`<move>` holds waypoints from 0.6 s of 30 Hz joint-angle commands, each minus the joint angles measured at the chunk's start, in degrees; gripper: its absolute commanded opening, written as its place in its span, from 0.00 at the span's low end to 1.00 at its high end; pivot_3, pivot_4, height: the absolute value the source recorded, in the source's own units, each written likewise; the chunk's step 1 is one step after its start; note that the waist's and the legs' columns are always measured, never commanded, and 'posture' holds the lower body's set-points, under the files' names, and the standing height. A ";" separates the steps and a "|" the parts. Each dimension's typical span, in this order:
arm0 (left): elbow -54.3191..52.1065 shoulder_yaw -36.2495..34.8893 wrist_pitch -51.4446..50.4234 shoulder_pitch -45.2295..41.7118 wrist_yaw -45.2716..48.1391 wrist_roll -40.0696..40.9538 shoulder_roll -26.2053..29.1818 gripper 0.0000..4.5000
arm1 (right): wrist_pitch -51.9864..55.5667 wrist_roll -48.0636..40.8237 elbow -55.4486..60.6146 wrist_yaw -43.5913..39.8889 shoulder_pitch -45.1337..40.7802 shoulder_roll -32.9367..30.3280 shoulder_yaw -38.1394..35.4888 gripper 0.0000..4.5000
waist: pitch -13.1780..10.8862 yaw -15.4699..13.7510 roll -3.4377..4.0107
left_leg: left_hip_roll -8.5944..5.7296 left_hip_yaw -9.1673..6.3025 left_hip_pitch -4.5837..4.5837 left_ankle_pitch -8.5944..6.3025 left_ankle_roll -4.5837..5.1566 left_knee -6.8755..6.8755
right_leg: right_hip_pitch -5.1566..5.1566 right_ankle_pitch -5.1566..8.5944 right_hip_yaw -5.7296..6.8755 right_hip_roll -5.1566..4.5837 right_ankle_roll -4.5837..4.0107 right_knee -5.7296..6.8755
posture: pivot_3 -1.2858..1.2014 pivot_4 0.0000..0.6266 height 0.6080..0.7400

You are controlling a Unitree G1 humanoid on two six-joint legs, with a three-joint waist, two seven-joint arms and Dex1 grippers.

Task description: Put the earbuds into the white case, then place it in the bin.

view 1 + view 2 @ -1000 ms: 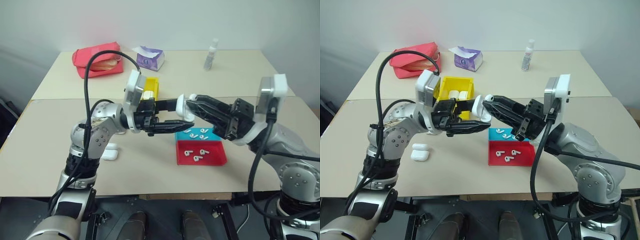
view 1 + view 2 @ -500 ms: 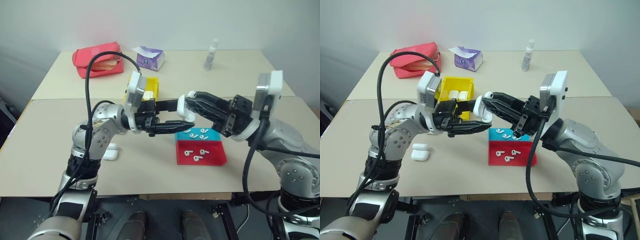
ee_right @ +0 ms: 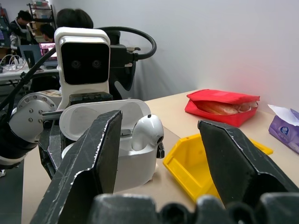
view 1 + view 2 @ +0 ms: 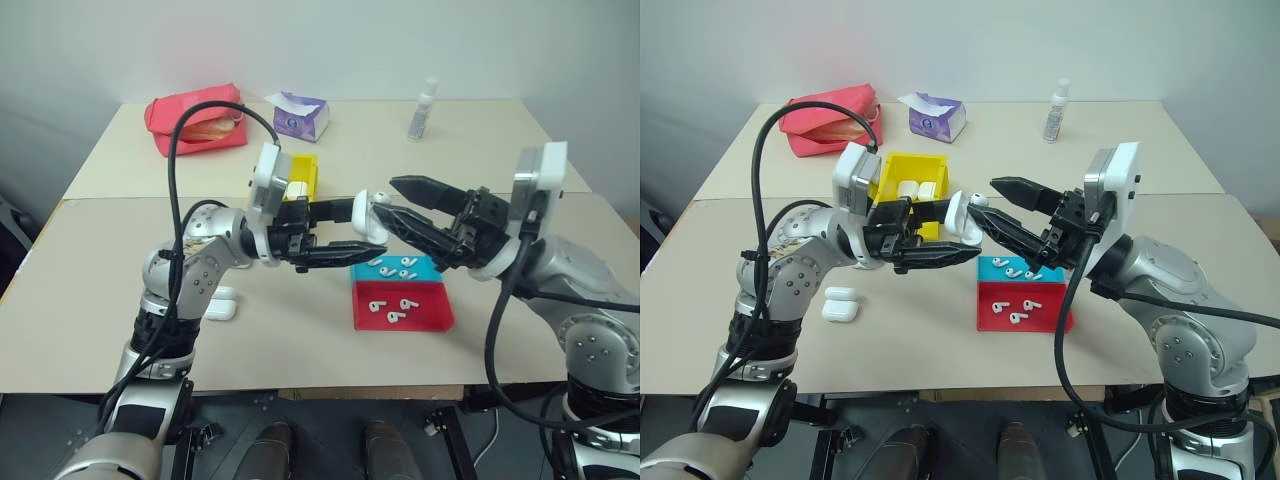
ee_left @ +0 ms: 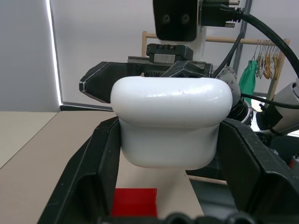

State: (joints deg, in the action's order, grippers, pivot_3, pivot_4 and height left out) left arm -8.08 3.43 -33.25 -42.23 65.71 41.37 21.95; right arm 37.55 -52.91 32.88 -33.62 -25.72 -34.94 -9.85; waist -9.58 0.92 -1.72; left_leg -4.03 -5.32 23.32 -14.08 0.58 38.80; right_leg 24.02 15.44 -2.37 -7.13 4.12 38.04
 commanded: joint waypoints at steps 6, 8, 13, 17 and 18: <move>-1.27 -1.48 2.85 -1.60 0.16 0.34 -1.16 0.62 | 0.84 -2.56 1.21 -0.80 1.78 -2.82 -3.30 0.71 | 0.00 -0.08 0.00 | 0.00 0.00 0.01 0.00 0.00 0.00 | 0.00 0.00 0.00 0.00 0.00 0.00 | 0.52 0.24 1.00; -1.06 -1.44 2.98 -1.61 0.16 0.11 -1.24 0.62 | 0.96 -4.90 1.53 -1.23 2.47 -3.71 -5.15 0.71 | 0.00 -0.09 0.00 | 0.00 0.00 0.01 -0.01 0.01 0.01 | -0.01 0.00 0.00 0.00 0.00 -0.01 | 0.52 0.24 1.00; -0.06 -1.31 3.47 -2.02 0.17 -0.26 -1.44 0.62 | 0.68 -8.69 1.82 -2.13 3.59 -4.70 -7.33 0.71 | 0.00 -0.03 0.00 | 0.01 0.01 0.00 -0.01 0.02 0.01 | -0.02 0.00 0.00 0.00 0.00 0.01 | 0.52 0.24 1.00; 0.41 -1.17 3.52 -2.06 0.39 -0.25 -1.43 0.62 | 0.18 -9.68 1.24 -1.03 3.41 -4.65 -8.10 0.56 | 0.00 -0.03 0.00 | 0.01 0.01 -0.02 -0.01 0.02 0.02 | -0.03 0.00 0.00 0.00 0.00 0.01 | 0.52 0.24 1.00; 0.39 -0.94 3.43 -1.99 0.79 -0.17 -1.36 0.62 | 0.06 -10.11 0.90 -0.62 3.15 -4.51 -8.43 0.51 | 0.00 -0.06 0.00 | 0.01 0.01 -0.02 -0.01 0.02 0.02 | -0.03 0.00 0.00 0.00 0.00 0.01 | 0.52 0.24 1.00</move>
State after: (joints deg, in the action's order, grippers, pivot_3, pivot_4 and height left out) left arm -6.88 3.19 -30.98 -42.85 65.94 40.56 20.68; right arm 38.59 -61.42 32.90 -34.65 -21.80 -39.09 -15.69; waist -9.58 0.86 -1.72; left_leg -4.02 -5.31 23.31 -14.09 0.60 38.82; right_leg 23.99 15.44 -2.36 -7.13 4.12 38.04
